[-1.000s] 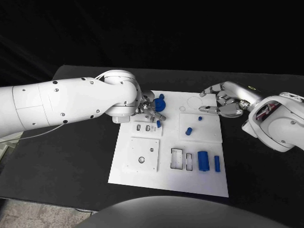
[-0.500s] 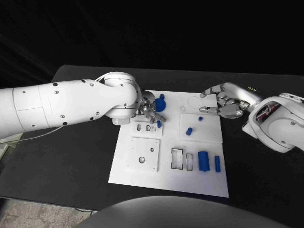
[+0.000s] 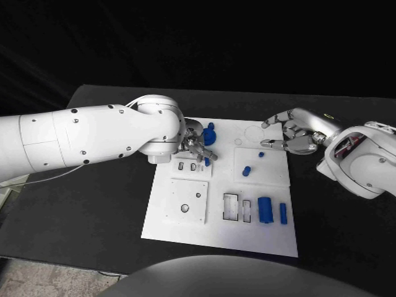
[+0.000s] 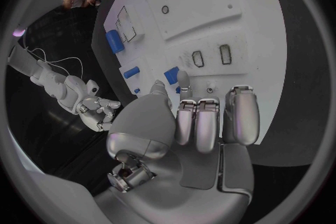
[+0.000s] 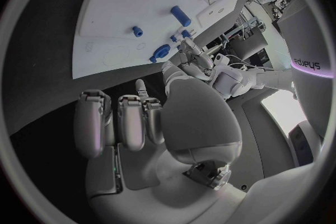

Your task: Assemble the parts on the task board

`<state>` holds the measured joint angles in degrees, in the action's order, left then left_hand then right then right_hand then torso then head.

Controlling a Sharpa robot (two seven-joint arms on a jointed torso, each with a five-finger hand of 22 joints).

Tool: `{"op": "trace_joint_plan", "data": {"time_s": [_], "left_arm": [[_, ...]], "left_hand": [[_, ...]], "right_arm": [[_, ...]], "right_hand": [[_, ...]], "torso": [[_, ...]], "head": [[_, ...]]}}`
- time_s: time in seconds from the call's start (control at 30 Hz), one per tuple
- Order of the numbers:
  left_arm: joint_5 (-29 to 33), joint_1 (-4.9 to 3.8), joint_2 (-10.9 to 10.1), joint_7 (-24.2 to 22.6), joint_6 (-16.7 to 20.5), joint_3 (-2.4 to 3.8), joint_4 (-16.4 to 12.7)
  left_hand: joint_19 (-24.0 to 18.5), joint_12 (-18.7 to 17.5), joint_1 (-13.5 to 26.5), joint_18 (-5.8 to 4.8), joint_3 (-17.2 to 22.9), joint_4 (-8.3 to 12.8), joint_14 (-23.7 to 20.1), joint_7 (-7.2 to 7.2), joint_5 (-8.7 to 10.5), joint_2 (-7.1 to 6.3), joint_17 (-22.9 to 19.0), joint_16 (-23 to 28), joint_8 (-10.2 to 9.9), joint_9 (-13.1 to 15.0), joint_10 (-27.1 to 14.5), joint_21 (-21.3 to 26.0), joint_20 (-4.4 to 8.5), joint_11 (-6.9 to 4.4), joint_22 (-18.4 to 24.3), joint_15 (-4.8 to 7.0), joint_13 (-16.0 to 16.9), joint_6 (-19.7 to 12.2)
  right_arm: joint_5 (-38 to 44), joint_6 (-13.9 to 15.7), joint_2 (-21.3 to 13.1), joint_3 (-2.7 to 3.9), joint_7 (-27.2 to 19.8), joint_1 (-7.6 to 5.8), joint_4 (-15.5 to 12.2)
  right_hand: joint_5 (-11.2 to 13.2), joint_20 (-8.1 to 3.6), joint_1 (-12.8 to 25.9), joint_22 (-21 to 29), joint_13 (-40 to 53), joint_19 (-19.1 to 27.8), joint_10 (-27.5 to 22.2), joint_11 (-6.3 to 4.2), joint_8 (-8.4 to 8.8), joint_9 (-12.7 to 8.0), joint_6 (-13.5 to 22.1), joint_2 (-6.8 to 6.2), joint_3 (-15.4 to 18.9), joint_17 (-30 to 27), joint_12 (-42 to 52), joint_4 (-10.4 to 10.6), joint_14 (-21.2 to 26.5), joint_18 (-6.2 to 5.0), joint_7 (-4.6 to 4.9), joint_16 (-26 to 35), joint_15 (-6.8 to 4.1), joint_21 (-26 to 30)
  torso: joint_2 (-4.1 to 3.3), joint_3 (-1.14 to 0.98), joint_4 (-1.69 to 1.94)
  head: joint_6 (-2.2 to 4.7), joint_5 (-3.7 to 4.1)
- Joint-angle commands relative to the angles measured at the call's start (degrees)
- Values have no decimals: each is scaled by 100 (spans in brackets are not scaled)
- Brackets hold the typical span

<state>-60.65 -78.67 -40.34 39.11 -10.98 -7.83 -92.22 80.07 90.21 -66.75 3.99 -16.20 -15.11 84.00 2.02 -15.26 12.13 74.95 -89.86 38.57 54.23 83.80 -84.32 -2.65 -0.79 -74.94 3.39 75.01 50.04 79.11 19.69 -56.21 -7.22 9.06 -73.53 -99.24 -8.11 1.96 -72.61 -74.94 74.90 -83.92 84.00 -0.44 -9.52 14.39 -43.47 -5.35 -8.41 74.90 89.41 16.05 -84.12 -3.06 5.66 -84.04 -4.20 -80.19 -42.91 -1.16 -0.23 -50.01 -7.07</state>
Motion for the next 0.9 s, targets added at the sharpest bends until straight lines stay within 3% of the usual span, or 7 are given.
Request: {"op": "trace_joint_plan", "data": {"time_s": [0.03, 0.27, 0.9], "left_arm": [[17, 7, 26, -30, 1, -1, 3], [30, 16, 67, -32, -8, -4, 42], [66, 50, 140, -30, -84, -18, 87]], "left_hand": [[-29, -21, -97, -75, 50, 13, 600, -8, -53, 19, 1505, -14, -48, 23, 620, 32, -3, -66, -239, 43, 1499, -36], [-41, -21, -220, -70, 142, 109, 600, -14, -233, -24, 1505, -14, -191, 87, 620, 55, 1, -71, -228, 47, 1499, -8], [-43, -21, -448, -67, 335, 297, 600, -50, -458, -83, 1505, -14, -384, 192, 620, 79, 21, -101, -230, 70, 1499, 70]], "right_arm": [[64, -99, 7, 0, 32, 5, 7], [64, -123, 11, 0, 48, 5, 13], [63, -213, 28, 0, 94, 10, 30]], "right_hand": [[-26, 46, 26, -1066, 1441, -193, 524, 37, -29, -8, -29, 39, 1, 841, -37, -15, -446, 50, -7, 32, 34, 31], [-25, 46, 28, -1063, 1436, -190, 519, 37, -30, -10, -33, 44, 1, 831, -44, -16, -444, 48, -6, 42, 34, 38], [-37, 49, -5, -1047, 1417, -172, 499, 42, -35, -29, -63, 75, -11, 813, -70, -58, -439, 37, 2, 58, 37, 83]], "torso": [[-2, 2, -1], [0, 5, 1], [1, 7, 6]], "head": [[1, -1], [1, 11], [1, 26]]}}
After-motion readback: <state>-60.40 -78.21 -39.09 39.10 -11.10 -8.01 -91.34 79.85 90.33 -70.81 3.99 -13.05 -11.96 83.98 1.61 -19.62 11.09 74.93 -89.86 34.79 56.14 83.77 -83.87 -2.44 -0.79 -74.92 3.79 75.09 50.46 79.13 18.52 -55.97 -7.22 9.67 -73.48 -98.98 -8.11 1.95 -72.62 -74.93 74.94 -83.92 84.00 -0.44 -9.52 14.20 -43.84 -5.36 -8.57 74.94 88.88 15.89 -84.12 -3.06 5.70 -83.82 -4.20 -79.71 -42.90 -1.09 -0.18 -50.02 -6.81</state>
